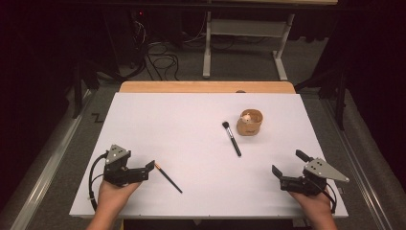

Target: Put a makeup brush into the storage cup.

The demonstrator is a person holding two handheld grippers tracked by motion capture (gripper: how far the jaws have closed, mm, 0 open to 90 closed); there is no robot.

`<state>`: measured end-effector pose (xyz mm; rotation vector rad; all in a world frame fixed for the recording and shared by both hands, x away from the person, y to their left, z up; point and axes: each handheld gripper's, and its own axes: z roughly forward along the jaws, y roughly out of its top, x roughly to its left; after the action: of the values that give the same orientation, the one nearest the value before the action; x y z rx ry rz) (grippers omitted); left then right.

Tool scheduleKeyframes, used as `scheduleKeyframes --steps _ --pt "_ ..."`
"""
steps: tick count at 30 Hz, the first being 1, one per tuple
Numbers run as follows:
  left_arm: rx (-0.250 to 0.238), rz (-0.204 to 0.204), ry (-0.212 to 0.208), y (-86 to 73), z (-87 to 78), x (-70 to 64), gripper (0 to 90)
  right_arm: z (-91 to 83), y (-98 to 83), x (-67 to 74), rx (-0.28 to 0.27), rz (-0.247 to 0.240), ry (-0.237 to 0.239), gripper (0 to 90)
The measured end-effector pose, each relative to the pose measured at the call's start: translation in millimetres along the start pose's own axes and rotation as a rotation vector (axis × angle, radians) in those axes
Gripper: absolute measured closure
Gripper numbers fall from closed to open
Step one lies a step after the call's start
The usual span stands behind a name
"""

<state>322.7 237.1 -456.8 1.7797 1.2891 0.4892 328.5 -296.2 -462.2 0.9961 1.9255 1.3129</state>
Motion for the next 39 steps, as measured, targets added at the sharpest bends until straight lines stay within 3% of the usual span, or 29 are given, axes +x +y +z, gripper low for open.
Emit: scheduleKeyframes --steps 2,3,8,16,18,24,27,28,29,30,31,34,39 --pt "0.044 0.055 0.027 6.3 1.6 -4.8 4.1 0.1 -0.1 0.9 0.0 -0.003 -0.001 0.3" --pt "0.058 0.062 0.028 8.9 2.4 -6.4 4.1 0.0 -0.1 1.4 0.002 0.0 0.0 0.4" --pt "0.126 0.072 0.035 16.5 3.7 -7.9 3.9 -0.8 0.8 1.9 -0.006 0.005 0.002 0.4" --pt "0.219 0.057 0.046 15.3 10.6 -6.3 3.6 0.5 -0.8 1.5 0.011 0.007 0.0 0.5" --pt "0.265 0.017 0.047 15.1 13.4 -2.6 3.7 0.2 -0.9 1.5 0.01 0.012 0.0 0.6" --pt "0.318 -0.021 0.036 15.6 15.1 0.6 4.7 1.3 -1.5 2.2 0.015 0.006 0.006 0.7" --pt "0.358 -0.046 0.009 17.3 15.9 1.8 5.7 1.4 -1.4 2.3 0.013 0.004 0.008 0.7" --pt "0.398 -0.087 -0.018 18.1 18.7 3.1 8.8 1.5 -1.6 2.2 0.012 0.006 0.012 0.7" --pt "0.398 -0.087 -0.018 18.1 18.7 3.1 9.3 1.5 -1.6 2.2 0.012 0.006 0.012 0.7" --pt "0.439 -0.101 -0.022 19.0 21.5 3.1 9.5 1.5 -1.9 2.1 0.014 0.011 0.013 0.8" --pt "0.439 -0.101 -0.022 19.0 21.5 3.1 9.6 1.5 -1.9 2.1 0.014 0.011 0.013 0.8" --pt "0.521 -0.121 -0.02 20.1 27.6 0.1 9.6 1.7 -1.8 2.7 0.014 0.013 0.015 0.8" --pt "0.574 -0.151 -0.015 22.9 29.8 -4.5 9.6 1.8 -1.8 2.8 0.013 0.012 0.019 0.8"
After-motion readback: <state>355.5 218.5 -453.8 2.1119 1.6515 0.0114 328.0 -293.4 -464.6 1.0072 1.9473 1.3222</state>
